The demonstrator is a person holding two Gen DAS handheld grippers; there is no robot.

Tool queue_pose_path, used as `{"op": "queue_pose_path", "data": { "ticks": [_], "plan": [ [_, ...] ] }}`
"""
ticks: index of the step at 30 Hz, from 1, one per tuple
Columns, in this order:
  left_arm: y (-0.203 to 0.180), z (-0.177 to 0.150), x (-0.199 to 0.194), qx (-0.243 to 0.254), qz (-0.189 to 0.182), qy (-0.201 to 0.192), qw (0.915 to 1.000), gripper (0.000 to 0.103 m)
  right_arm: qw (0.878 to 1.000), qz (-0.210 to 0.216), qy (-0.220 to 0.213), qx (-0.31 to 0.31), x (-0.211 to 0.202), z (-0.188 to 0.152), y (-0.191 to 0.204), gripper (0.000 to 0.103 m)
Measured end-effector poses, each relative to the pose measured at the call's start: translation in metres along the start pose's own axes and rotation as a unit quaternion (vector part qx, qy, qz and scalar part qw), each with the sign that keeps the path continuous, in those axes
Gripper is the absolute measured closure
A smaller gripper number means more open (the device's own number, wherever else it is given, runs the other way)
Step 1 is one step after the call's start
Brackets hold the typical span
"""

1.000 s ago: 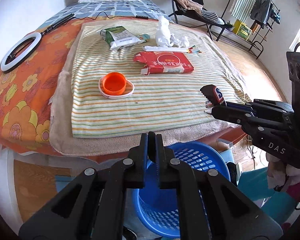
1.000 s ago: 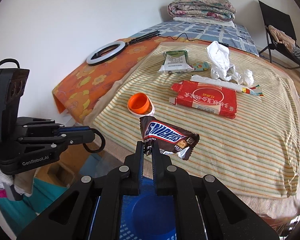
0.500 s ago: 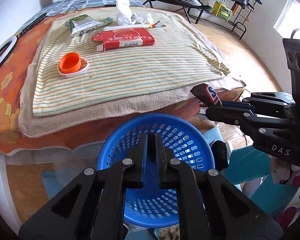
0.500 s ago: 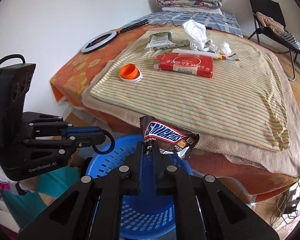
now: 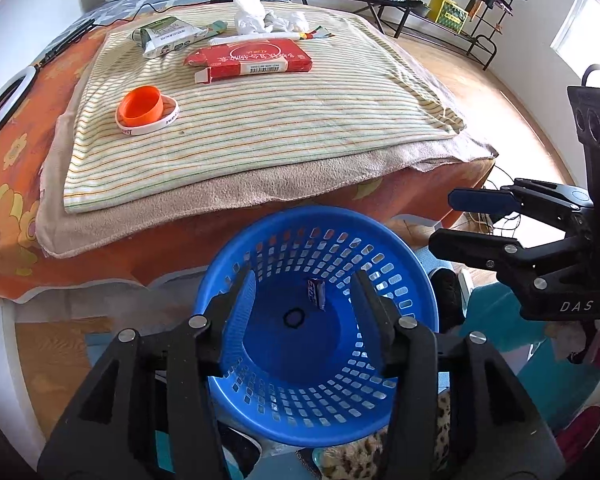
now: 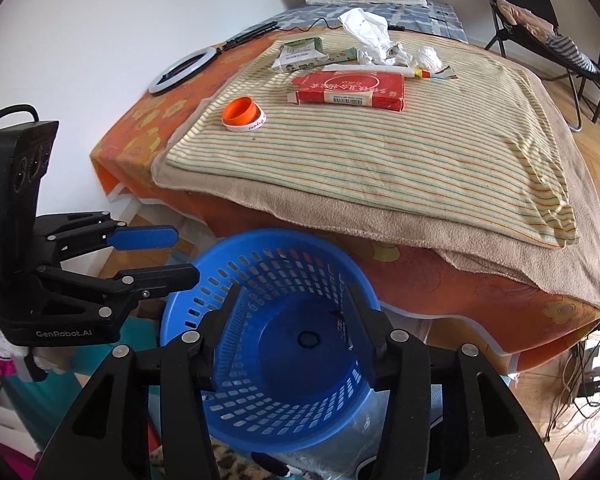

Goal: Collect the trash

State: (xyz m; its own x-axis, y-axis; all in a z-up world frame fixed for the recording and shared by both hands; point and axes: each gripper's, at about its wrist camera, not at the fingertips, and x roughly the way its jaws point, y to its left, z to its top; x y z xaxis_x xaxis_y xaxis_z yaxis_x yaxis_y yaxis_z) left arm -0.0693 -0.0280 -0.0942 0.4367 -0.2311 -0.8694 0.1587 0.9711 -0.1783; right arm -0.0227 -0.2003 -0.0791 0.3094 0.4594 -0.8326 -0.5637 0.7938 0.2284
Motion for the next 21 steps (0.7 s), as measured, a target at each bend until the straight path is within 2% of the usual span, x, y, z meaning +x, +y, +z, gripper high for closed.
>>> {"op": "queue_pose_path", "data": {
  "ticks": [1, 3, 10, 16, 18, 21],
  "plan": [
    [0.001, 0.000, 0.000, 0.000, 0.002, 0.000, 1.0000, 0.044, 1.000, -0.001, -0.001, 0.002, 0.000, 0.000, -0.002, 0.046],
    [0.002, 0.001, 0.001, 0.004, 0.012, -0.001, 0.9999, 0.041, 1.000, -0.005, 0.001, 0.005, 0.001, 0.001, -0.004, 0.043],
    [0.014, 0.009, 0.004, -0.003, 0.045, 0.006, 0.9989, 0.041, 1.000, -0.018, 0.008, 0.014, 0.005, 0.007, -0.012, 0.039],
    [0.044, 0.026, 0.002, -0.046, 0.062, 0.009, 0.9970, 0.041, 0.999, -0.030, 0.011, 0.013, 0.006, 0.018, -0.019, 0.038],
    [0.052, 0.033, -0.001, -0.052, 0.067, 0.007, 0.9964, 0.041, 0.999, -0.030, 0.012, 0.013, 0.006, 0.023, -0.022, 0.034],
    [0.063, 0.046, -0.004, -0.052, 0.080, 0.002, 0.9954, 0.036, 1.000, -0.030, 0.008, 0.007, 0.007, 0.032, -0.026, 0.033]
  ]
}}
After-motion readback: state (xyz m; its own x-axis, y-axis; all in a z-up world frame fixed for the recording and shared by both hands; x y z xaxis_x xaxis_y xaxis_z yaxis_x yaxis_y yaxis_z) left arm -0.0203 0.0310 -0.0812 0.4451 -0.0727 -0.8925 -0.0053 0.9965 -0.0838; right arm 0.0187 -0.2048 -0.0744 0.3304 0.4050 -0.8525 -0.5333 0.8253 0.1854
